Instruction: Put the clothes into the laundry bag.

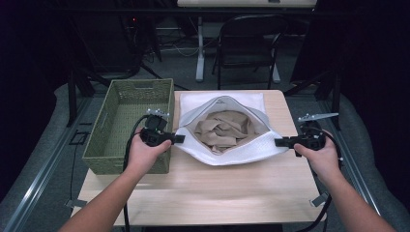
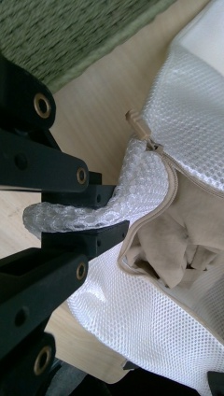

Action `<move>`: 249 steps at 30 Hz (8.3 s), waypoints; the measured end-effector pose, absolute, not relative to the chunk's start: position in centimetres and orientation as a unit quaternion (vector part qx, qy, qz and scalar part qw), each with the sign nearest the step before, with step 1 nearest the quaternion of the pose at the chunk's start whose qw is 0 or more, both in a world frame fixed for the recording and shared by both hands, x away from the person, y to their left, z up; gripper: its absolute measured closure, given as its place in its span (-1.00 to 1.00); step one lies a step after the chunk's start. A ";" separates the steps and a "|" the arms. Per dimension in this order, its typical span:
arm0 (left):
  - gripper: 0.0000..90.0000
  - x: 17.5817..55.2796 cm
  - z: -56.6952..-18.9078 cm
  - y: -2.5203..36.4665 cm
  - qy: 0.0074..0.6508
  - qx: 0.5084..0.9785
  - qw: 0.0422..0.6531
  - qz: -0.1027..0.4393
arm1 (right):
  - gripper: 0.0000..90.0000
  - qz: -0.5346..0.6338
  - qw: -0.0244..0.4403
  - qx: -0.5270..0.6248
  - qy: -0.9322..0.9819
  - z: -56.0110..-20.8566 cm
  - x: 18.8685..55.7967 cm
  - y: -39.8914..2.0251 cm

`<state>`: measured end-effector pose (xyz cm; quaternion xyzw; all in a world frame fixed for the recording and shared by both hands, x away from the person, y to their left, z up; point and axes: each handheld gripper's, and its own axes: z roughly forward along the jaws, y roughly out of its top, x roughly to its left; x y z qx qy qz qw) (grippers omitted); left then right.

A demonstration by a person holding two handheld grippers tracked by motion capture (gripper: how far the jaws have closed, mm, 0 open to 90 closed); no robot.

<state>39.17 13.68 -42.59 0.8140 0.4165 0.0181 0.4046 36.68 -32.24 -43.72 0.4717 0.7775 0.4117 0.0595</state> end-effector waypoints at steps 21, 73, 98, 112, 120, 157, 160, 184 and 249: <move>0.83 41.5 -38.1 14.4 0.416 0.815 0.402 0.045 | 0.81 0.430 0.090 0.483 0.758 -39.6 38.6 -33.3; 0.84 41.0 -32.9 15.8 0.410 0.794 0.438 0.094 | 0.83 0.462 0.173 0.456 0.741 -33.1 38.2 -33.6; 0.83 38.4 -35.6 15.9 0.402 0.802 0.436 0.070 | 0.82 0.453 0.152 0.447 0.756 -35.2 36.1 -33.8; 0.82 36.3 -38.0 16.3 0.397 0.809 0.431 0.052 | 0.82 0.447 0.145 0.435 0.768 -37.1 33.9 -33.5; 0.82 34.6 -40.0 16.6 0.396 0.808 0.433 0.051 | 0.81 0.449 0.138 0.430 0.771 -38.8 32.4 -33.3; 0.72 27.7 -49.0 16.9 0.390 0.805 0.443 0.064 | 0.77 0.450 0.126 0.445 0.764 -47.8 25.5 -33.2; 0.72 27.6 -49.8 17.1 0.393 0.803 0.446 0.055 | 0.77 0.457 0.120 0.455 0.754 -48.6 25.2 -33.2; 0.70 27.2 -53.7 17.0 0.412 0.801 0.434 0.030 | 0.75 0.435 0.102 0.473 0.760 -52.7 24.4 -32.9; 0.70 32.8 -45.3 9.5 0.349 0.812 0.462 0.070 | 0.56 0.474 0.117 0.396 0.778 -46.6 30.7 -24.5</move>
